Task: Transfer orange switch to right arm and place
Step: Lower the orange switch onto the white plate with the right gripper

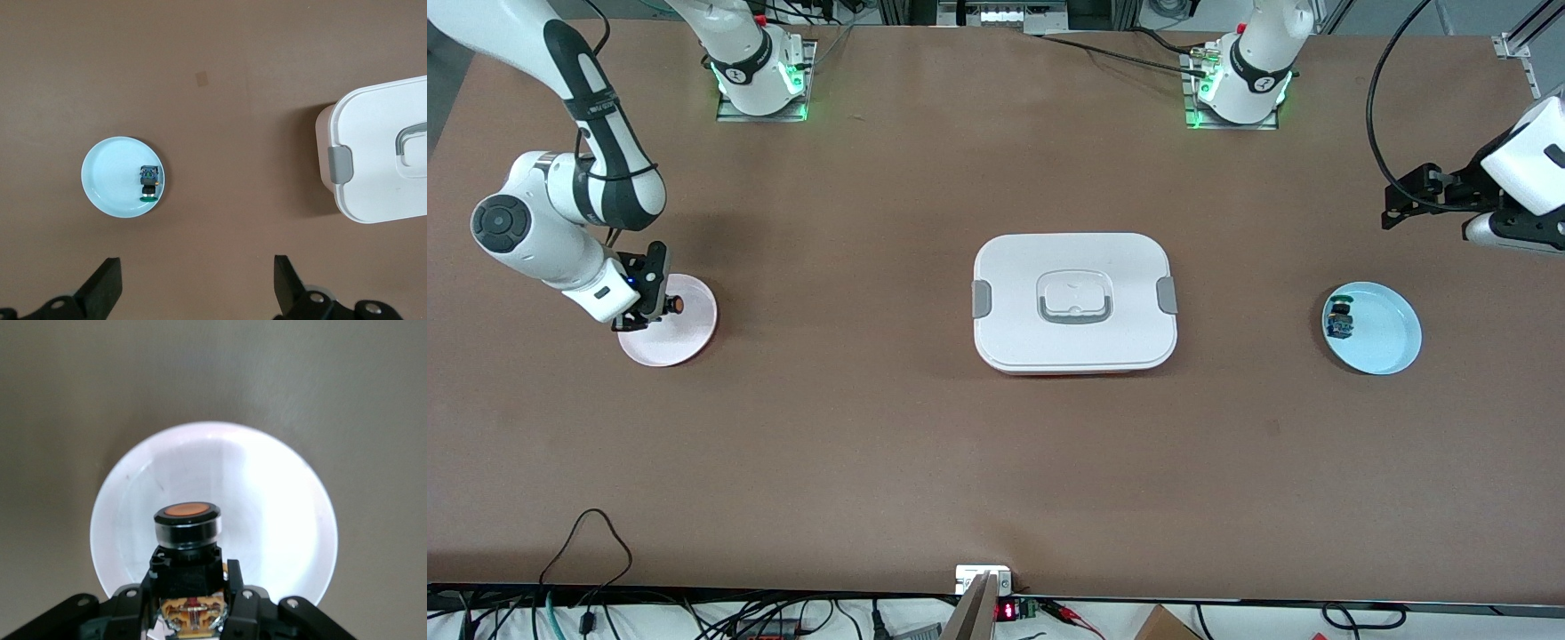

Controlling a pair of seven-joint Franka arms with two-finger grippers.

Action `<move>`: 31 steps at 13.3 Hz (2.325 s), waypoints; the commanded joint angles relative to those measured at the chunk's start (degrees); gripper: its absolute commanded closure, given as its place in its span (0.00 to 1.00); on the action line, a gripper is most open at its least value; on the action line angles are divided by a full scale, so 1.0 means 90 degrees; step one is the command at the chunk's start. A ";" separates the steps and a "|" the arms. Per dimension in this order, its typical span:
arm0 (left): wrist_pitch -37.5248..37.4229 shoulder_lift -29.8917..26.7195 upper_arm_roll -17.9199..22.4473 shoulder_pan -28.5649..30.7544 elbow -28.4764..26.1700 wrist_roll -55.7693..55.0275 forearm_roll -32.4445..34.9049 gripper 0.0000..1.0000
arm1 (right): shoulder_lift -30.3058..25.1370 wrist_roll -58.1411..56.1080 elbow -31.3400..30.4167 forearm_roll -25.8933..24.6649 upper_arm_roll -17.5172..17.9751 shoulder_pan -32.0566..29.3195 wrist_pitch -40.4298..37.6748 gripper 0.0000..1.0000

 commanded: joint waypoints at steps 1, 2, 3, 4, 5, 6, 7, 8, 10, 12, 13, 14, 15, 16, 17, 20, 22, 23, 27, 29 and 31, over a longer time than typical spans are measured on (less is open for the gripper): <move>-0.0218 0.0077 -0.0039 0.0118 0.0194 -0.0024 -0.0102 0.00 | 0.0126 -0.0213 -0.0074 -0.0081 0.0110 -0.0203 0.0318 0.98; -0.0305 0.0076 -0.0058 0.0118 0.0184 -0.0005 -0.0102 0.00 | 0.0194 -0.0213 -0.0074 -0.0081 0.0110 -0.0203 0.0366 0.98; -0.0335 0.0076 -0.0068 0.0108 0.0184 0.0005 -0.0064 0.00 | 0.0263 -0.0223 -0.0132 -0.0081 0.0110 -0.0271 0.0512 0.98; -0.0345 0.0076 -0.0078 0.0060 0.0184 -0.0024 -0.0044 0.00 | 0.0263 -0.0242 -0.0220 -0.0081 0.0110 -0.0320 0.0649 0.98; -0.0364 0.0076 -0.0078 0.0060 0.0165 -0.0053 -0.0044 0.00 | 0.0263 -0.0329 -0.0249 -0.0081 0.0110 -0.0320 0.0708 0.98; -0.0374 0.0076 -0.0078 0.0089 0.0145 -0.0063 -0.0044 0.00 | 0.0273 -0.0349 -0.0250 -0.0081 0.0110 -0.0320 0.0718 0.98; -0.0374 0.0076 -0.0068 0.0127 0.0126 -0.0063 -0.0044 0.00 | 0.0283 -0.0350 -0.0259 -0.0081 0.0110 -0.0320 0.0738 0.98; -0.0384 0.0067 -0.0059 0.0128 0.0135 -0.0063 -0.0044 0.00 | 0.0312 -0.0350 -0.0260 -0.0081 0.0110 -0.0320 0.0786 0.98; -0.0413 0.0047 -0.0058 0.0128 0.0126 -0.0063 -0.0034 0.00 | 0.0361 -0.0350 -0.0318 -0.0081 0.0110 -0.0320 0.0981 0.96; -0.0374 0.0057 -0.0068 0.0128 0.0145 -0.0054 0.0082 0.00 | 0.0371 -0.0321 -0.0318 -0.0043 0.0110 -0.0320 0.0992 0.03; -0.0365 0.0067 -0.0088 0.0109 0.0174 -0.0054 0.0122 0.00 | 0.0361 -0.0311 -0.0318 -0.0042 0.0110 -0.0320 0.0973 0.00; -0.0364 0.0057 -0.0107 0.0099 0.0184 -0.0054 0.0122 0.00 | 0.0351 -0.0301 -0.0318 -0.0042 0.0110 -0.0320 0.0963 0.00; -0.0374 0.0028 -0.0117 0.0099 0.0184 -0.0044 0.0122 0.00 | 0.0322 -0.0291 -0.0318 -0.0042 0.0110 -0.0320 0.0953 0.00; -0.0355 0.0037 -0.0127 0.0099 0.0175 -0.0044 0.0132 0.00 | 0.0293 -0.0301 -0.0318 -0.0042 0.0110 -0.0330 0.0924 0.00; -0.0345 0.0066 -0.0127 0.0108 0.0184 -0.0034 0.0132 0.00 | 0.0264 -0.0301 -0.0308 -0.0032 0.0110 -0.0330 0.0904 0.00; -0.0228 0.0086 -0.0117 0.0108 0.0175 -0.0024 0.0132 0.00 | -0.0135 -0.0272 -0.0240 0.0046 0.0110 -0.0320 0.0408 0.00; -0.0208 0.0096 -0.0117 0.0099 0.0175 -0.0024 0.0132 0.00 | -0.0399 -0.0242 -0.0133 0.0365 0.0110 -0.0291 0.0095 0.00; -0.0208 0.0115 -0.0117 0.0108 0.0175 -0.0015 0.0123 0.00 | -0.0517 -0.0242 -0.0065 0.0658 0.0120 -0.0262 0.0074 0.00; -0.0208 0.0106 -0.0107 0.0118 0.0175 -0.0015 0.0122 0.00 | -0.0781 0.0622 0.0549 0.1496 0.0120 -0.0184 -0.0878 0.00; -0.0208 0.0096 -0.0098 0.0128 0.0175 -0.0005 0.0132 0.00 | -0.0782 0.1540 0.0969 0.1929 0.0110 -0.0184 -0.1797 0.00; -0.0208 0.0096 -0.0098 0.0128 0.0175 -0.0005 0.0132 0.00 | -0.0791 0.2517 0.1243 0.1940 0.0120 -0.0184 -0.2190 0.00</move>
